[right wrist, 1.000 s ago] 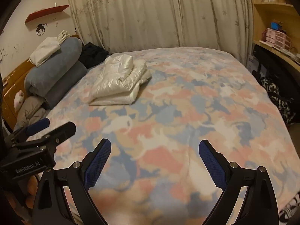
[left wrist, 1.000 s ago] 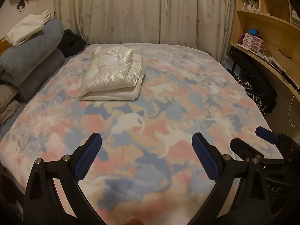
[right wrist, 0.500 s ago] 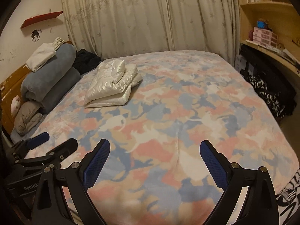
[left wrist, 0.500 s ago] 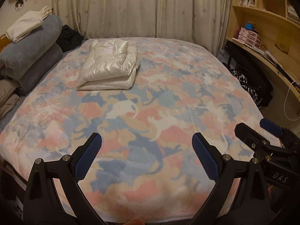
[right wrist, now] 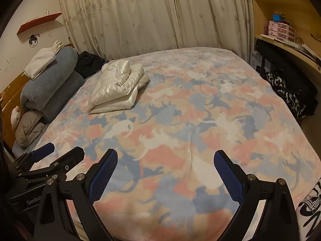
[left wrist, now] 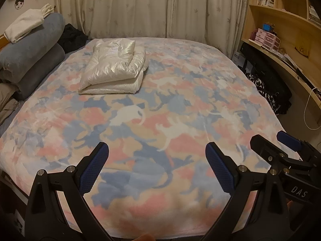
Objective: Fold large clothes
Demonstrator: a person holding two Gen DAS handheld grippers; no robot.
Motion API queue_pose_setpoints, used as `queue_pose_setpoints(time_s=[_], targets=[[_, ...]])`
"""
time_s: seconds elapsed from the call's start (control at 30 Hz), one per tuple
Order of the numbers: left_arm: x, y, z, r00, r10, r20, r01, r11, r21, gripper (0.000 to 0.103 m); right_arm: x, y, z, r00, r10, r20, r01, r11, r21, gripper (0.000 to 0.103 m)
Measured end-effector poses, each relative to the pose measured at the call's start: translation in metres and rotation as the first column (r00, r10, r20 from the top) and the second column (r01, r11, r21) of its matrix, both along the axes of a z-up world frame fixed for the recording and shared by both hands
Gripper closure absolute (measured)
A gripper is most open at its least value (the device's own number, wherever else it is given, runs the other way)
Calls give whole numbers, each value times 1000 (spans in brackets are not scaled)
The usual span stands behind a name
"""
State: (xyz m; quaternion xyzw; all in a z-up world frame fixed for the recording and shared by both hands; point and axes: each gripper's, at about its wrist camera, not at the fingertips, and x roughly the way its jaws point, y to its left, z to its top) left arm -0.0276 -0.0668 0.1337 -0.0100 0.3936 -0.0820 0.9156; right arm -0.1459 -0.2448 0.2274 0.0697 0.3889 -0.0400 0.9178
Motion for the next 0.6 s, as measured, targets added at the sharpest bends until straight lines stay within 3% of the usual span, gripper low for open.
queue_pose_setpoints(time_s=[0.6], targets=[[20,-15,-18,999,-7,-43,9,999,37,6,13,-7,-25,999,-33,-37,34,999,18,5]])
